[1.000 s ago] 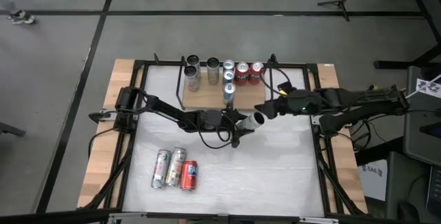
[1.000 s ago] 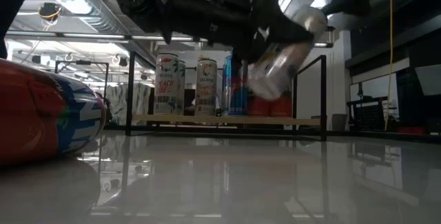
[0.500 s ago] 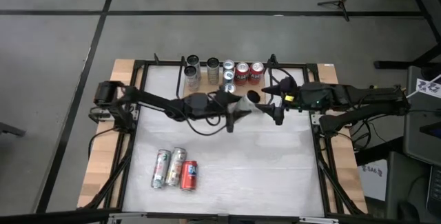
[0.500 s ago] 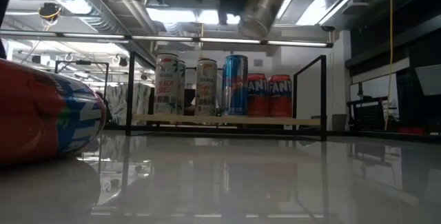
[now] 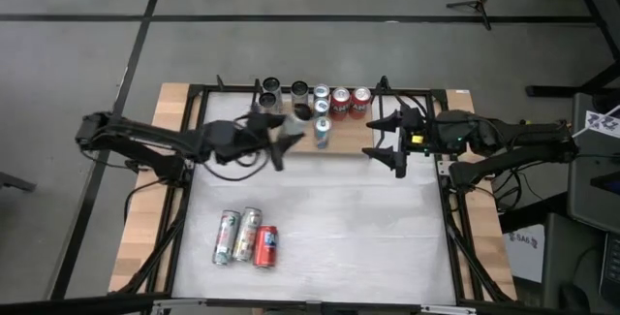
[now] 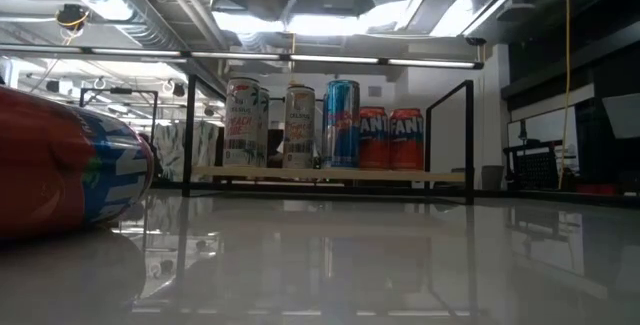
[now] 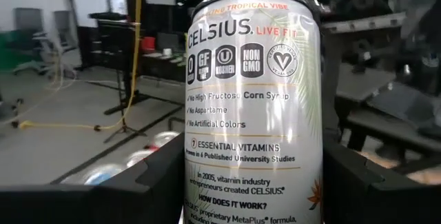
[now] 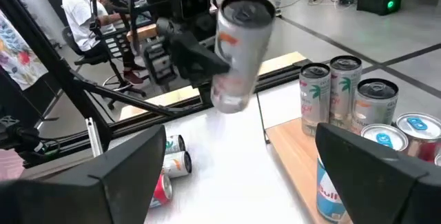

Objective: Place canned beverage on shelf
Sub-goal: Put the top white yellow soda can on the shelf aligned with the other white yellow soda can

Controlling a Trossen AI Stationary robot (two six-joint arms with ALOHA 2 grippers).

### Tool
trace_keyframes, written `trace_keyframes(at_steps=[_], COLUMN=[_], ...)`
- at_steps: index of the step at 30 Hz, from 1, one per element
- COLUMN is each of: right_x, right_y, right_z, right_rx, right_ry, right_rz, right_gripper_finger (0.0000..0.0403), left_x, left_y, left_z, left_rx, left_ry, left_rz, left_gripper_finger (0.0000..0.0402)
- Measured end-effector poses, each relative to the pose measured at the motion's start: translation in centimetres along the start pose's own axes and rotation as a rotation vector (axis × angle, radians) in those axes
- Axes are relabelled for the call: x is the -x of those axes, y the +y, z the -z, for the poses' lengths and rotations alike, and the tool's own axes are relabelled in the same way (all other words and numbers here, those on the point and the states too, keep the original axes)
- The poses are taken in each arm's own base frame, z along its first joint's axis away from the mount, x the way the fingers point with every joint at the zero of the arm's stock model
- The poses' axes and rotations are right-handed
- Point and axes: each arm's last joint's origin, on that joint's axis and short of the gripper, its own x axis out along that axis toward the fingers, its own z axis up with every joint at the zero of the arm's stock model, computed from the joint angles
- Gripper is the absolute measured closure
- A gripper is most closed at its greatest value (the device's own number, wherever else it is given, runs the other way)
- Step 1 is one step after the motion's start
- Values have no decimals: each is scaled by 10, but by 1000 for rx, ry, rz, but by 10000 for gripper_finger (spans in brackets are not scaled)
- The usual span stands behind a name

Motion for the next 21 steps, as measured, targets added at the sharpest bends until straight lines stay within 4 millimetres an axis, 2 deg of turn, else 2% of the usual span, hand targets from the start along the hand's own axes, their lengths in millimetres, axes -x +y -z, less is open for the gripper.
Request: trace_keyframes(at_steps=[4, 9, 14, 21], right_x=[-3, -4, -8, -16], right_y=[0, 0, 0, 0], right_z=[1, 1, 3, 8], right_rx=[2, 31, 58, 69], right_ry=[6, 8, 12, 52], right_rz=[2, 7, 38, 50], right_gripper_finger=[35, 35, 35, 35], left_x=[30, 40, 28, -6], left_y=[11, 9, -1, -17], left_z=[29, 76, 109, 142], left_rx=[105, 191, 125, 5], left_ry=[-15, -100, -141, -117], left_rz=[-71, -54, -60, -202], left_gripper_finger=[168, 168, 168, 168])
